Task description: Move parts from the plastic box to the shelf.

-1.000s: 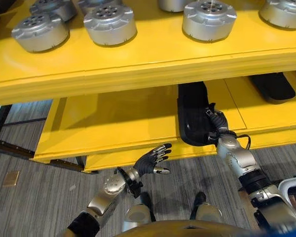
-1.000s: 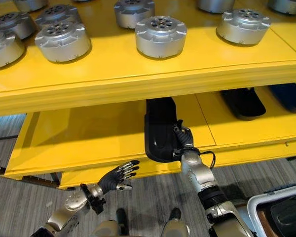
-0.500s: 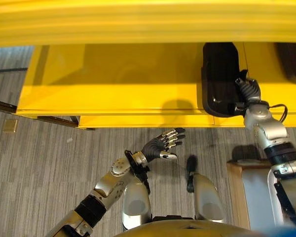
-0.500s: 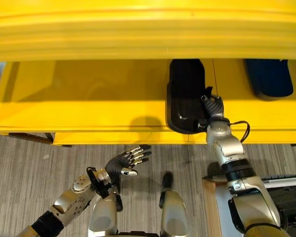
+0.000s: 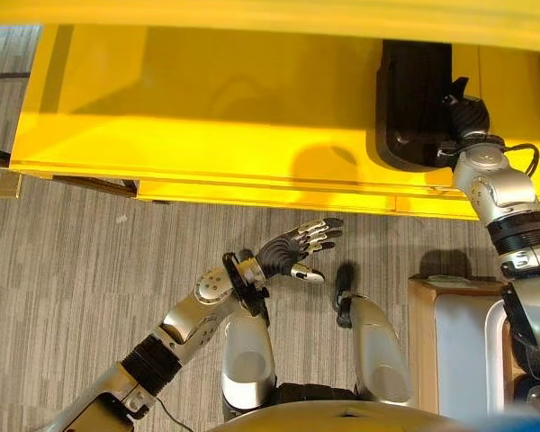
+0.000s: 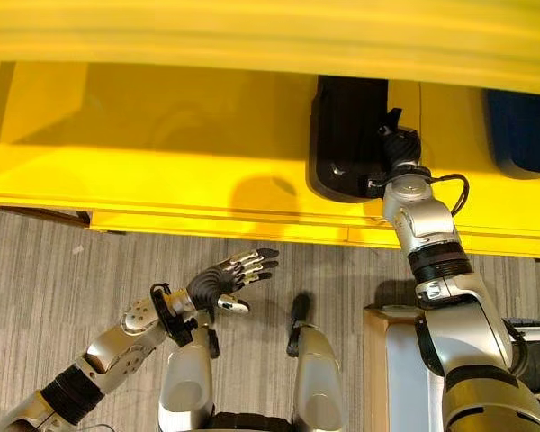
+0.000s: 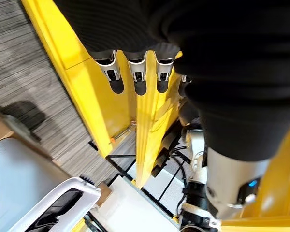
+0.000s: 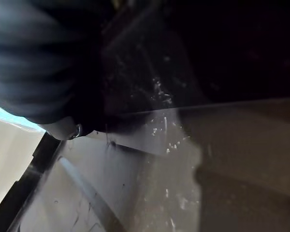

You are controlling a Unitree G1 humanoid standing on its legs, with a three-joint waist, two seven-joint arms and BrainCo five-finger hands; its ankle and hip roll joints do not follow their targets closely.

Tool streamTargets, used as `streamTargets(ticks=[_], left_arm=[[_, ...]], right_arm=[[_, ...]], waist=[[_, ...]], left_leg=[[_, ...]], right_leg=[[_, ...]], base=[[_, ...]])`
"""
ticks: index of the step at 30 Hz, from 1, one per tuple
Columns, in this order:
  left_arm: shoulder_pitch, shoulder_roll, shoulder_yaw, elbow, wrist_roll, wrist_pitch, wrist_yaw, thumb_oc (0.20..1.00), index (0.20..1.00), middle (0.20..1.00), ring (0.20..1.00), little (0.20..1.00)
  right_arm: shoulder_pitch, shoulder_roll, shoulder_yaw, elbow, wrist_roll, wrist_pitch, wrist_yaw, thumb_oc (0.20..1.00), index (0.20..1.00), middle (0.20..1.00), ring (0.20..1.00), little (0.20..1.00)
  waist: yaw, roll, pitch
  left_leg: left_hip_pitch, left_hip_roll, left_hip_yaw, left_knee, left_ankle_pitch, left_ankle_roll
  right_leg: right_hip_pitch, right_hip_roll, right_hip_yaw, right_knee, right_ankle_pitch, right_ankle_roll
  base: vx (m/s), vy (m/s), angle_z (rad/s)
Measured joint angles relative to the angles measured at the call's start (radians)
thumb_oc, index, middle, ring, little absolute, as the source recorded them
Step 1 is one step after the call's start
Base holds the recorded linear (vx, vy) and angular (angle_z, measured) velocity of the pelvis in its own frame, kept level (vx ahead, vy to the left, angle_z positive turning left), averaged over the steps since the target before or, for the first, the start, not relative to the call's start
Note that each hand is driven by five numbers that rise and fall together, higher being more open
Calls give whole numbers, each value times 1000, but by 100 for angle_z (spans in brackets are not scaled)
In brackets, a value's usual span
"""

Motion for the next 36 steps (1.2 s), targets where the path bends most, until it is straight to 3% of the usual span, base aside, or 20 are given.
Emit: streamTargets(ticks=[12,36], left_arm=[[-63,48,-42,-2,11,46,10,1000,1000,1000,1000,1000],[-108,89,-71,-23,-3,107,11,1000,1000,1000,1000,1000]], right_arm=[[-184,1,74,152,-37,-11,-91,200,200,200,200,200],[-375,-9,192,293,-81,-27,-241,200,200,200,200,200]], waist=[[38,-15,8],[39,-18,9]], left_leg=[[-101,-1,-47,54,-5,0],[-221,-2,-77,130,-18,5]], right_leg=[[-59,-7,-25,20,-3,-4],[-166,-16,-29,87,-11,-13]], base=[[20,-59,7],[9,-18,1]])
